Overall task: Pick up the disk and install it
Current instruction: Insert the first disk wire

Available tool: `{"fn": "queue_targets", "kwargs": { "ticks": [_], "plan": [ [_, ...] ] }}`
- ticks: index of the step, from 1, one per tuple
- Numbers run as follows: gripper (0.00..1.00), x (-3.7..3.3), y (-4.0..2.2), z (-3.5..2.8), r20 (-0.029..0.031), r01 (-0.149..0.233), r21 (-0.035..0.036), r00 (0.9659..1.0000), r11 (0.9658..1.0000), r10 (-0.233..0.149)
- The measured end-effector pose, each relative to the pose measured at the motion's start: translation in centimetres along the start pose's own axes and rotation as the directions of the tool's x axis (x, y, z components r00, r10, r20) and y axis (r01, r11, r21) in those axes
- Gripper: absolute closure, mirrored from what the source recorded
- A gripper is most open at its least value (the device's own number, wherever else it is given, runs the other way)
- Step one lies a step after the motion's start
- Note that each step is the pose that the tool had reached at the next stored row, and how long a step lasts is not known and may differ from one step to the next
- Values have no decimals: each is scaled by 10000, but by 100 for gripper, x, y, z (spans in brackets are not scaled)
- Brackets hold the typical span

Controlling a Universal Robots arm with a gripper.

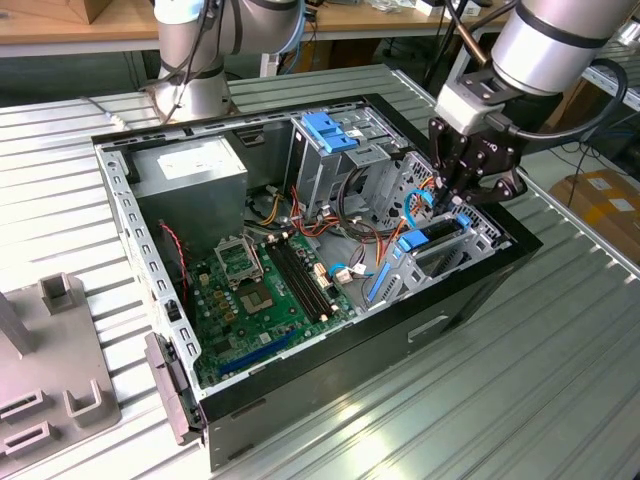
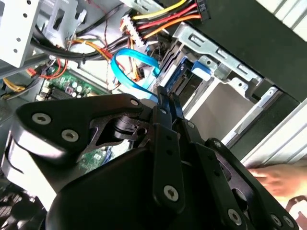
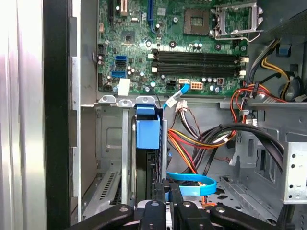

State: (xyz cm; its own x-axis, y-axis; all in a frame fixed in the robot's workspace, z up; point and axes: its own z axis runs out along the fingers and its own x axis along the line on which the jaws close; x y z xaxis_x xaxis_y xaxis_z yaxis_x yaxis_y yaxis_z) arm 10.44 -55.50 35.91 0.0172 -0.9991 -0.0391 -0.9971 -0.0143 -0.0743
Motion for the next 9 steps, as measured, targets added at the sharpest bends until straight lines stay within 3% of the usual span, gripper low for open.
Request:
{"fn": "queue_targets", "kwargs": {
  "ticks": [9],
  "plan": [
    [84, 31, 25, -2, 1, -7, 2, 10000, 10000, 7]
  ]
}}
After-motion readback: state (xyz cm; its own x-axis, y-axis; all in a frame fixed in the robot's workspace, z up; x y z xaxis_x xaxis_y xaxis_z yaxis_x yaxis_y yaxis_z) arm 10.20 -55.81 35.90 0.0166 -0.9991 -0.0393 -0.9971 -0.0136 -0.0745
